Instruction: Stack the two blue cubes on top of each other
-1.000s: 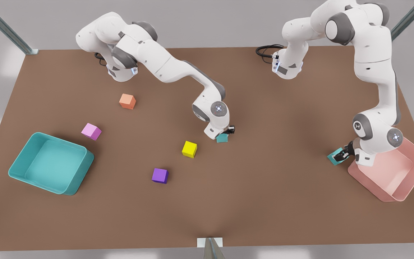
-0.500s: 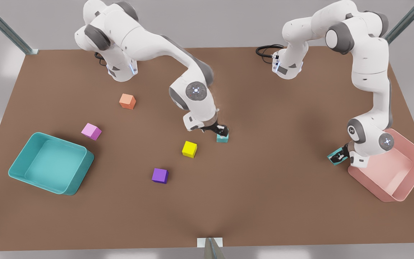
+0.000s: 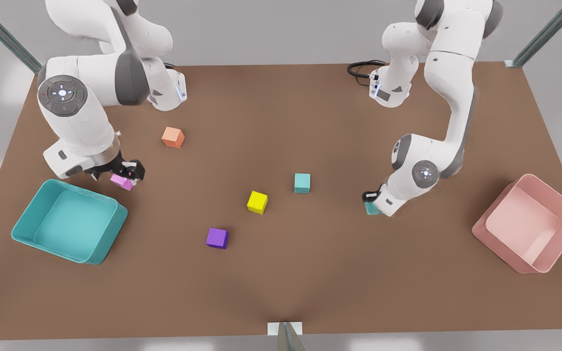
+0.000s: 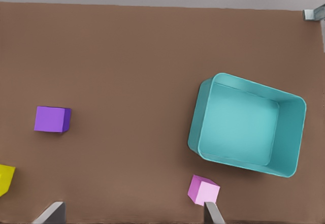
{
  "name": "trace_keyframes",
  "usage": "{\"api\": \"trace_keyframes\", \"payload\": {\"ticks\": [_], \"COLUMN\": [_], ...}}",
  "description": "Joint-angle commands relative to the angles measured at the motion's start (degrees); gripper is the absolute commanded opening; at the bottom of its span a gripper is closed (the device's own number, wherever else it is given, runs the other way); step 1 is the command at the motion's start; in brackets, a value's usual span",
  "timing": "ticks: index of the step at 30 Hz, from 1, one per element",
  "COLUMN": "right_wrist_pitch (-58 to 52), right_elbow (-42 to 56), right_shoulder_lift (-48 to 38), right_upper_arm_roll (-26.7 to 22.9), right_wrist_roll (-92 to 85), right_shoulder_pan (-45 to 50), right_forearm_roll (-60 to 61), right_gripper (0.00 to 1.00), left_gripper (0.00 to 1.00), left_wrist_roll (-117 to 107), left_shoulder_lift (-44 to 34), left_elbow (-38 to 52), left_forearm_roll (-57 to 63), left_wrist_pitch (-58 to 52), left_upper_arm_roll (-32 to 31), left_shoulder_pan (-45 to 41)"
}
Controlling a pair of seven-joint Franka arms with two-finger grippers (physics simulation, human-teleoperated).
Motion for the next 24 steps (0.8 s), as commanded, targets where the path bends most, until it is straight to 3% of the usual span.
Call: {"api": "trace_keyframes", "payload": {"ticks": [1, 7, 24], "right_wrist_pitch": [-5.6, -5.5, -5.5], "right_elbow": [-2.7, -5.6, -5.8], "right_shoulder_lift": [-2.6, -3.6, -2.1], "right_upper_arm_roll": [0.1, 0.1, 0.1], "right_wrist_roll": [-34.9, -33.6, -33.6], "right_shoulder_pan": [-0.1, -0.1, 0.2], "right_forearm_roll": [-0.3, -0.1, 0.1], "right_gripper": [1.00, 1.00, 1.00], "left_gripper": [0.63, 0.63, 0.64], "left_wrist_roll": [-27.7, -39.4, -39.1], "left_shoulder_lift": [0.1, 6.9, 12.2], "left_elbow": [1.4, 7.8, 8.6], "left_forearm_roll": [3.0, 0.4, 1.7], "left_wrist_pitch": [-4.5, -4.5, -1.6], "left_upper_arm_roll": [-6.8, -8.0, -8.4], "left_shoulder_pan": [-2.1, -11.7, -13.4]}}
